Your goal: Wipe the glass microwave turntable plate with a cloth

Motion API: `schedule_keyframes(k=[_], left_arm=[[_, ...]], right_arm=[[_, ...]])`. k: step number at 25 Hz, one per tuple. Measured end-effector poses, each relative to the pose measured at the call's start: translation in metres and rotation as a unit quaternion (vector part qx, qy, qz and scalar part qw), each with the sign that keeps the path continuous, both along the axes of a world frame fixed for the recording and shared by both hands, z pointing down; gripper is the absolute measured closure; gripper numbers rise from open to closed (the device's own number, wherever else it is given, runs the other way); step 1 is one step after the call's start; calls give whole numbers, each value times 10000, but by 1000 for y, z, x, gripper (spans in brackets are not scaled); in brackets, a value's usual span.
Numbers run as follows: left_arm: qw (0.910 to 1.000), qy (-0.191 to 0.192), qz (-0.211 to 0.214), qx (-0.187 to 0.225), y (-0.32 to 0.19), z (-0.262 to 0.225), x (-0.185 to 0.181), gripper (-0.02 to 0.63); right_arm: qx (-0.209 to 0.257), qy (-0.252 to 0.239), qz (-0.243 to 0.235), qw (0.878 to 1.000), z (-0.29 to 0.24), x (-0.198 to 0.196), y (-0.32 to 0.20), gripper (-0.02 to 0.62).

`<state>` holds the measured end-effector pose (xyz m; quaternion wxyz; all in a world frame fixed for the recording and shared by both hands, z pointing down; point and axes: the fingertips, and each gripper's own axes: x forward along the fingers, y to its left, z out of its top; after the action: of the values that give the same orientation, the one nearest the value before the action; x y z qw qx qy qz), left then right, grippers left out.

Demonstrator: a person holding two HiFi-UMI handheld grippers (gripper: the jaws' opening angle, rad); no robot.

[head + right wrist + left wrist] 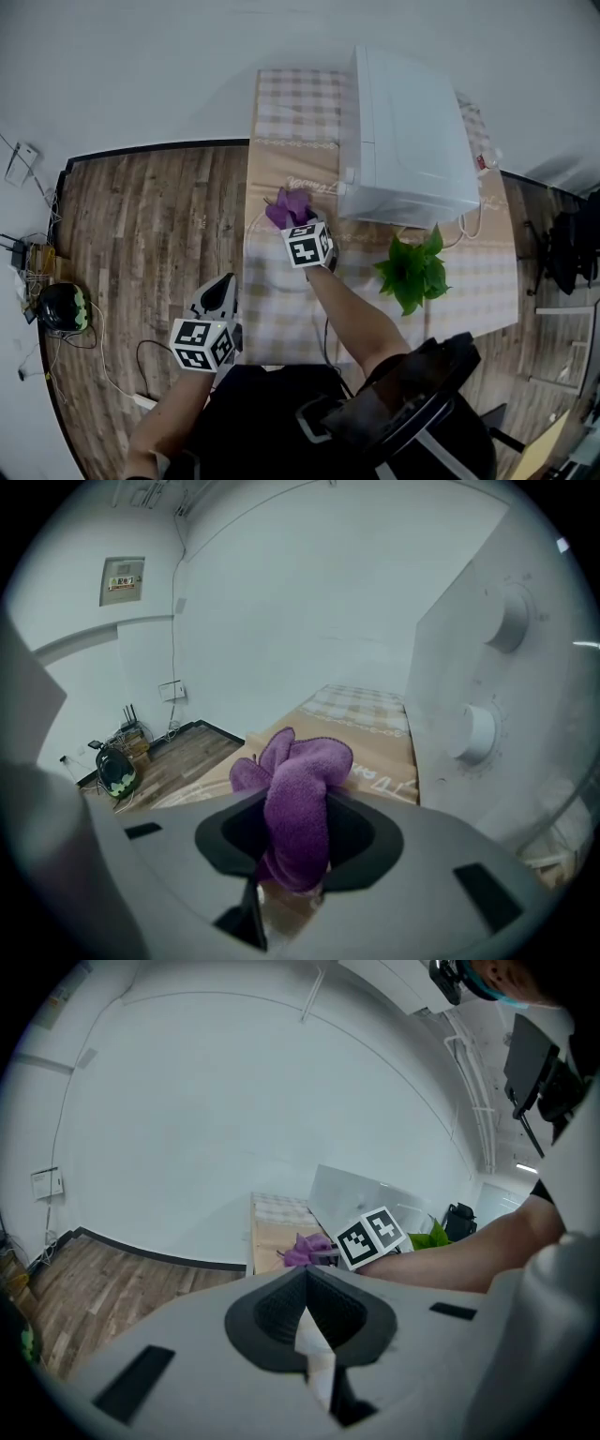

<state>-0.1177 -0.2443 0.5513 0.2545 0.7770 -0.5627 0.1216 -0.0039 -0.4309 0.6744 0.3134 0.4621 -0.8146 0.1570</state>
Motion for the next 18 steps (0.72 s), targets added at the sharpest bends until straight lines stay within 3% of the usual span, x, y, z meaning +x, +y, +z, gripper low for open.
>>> schedule_keyframes(k=[8,18], left_arm=[[9995,-129,292,75,-2,-4,15,603],[9988,-48,479,52,4,-3,31,603]], right_arm=[[14,205,246,9995,-1,37,2,456],[135,610,87,9980,1,58,8,454]])
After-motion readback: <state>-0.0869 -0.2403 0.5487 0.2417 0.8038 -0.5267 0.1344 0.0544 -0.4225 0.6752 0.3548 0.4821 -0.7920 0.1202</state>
